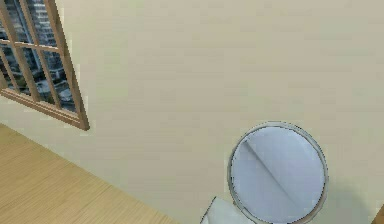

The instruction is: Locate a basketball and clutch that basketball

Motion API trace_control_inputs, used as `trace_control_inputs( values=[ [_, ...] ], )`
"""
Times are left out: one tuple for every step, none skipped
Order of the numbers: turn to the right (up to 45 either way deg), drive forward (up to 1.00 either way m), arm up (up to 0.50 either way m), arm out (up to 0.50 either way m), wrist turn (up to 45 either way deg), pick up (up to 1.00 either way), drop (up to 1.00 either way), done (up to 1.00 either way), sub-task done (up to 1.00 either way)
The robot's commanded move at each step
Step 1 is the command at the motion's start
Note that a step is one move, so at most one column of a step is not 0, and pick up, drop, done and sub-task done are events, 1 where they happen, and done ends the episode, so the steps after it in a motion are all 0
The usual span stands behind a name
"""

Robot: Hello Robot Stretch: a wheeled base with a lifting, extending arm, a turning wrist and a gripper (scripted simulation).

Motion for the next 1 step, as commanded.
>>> trace_control_inputs(
  values=[
    [0.0, 0.00, 0.50, 0.00, 0.0, 0.00, 0.00, 0.00, 0.00]
  ],
)
